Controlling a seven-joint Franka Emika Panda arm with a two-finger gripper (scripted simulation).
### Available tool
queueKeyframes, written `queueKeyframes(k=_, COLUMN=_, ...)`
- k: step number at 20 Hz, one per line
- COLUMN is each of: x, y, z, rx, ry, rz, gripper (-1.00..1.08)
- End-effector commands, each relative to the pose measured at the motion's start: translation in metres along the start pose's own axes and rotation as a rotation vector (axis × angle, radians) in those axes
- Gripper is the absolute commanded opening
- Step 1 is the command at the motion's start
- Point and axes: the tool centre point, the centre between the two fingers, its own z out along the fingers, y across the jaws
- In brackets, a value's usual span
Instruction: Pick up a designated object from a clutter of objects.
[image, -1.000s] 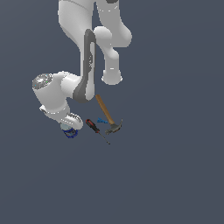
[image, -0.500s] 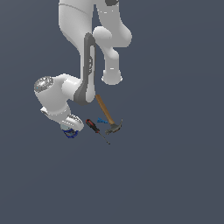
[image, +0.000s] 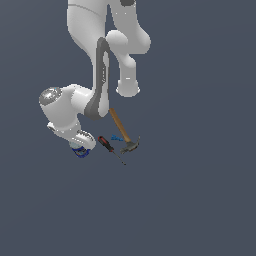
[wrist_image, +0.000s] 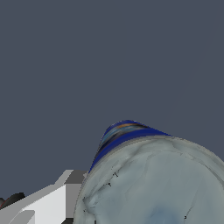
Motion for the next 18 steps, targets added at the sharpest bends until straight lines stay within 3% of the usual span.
queueKeyframes(k=1, x=-0.001, y=-0.004, z=-0.004, rx=0.000, ry=0.003, rz=-0.001, gripper=-1.00)
queueKeyframes(k=9, x=-0.016, y=-0.032, z=-0.033, rx=0.000, ry=0.003, rz=-0.001, gripper=-1.00)
queueKeyframes(k=18, x=-0.048, y=-0.093, z=-0.097, rx=-0.001, ry=0.003, rz=-0.001, gripper=-1.00)
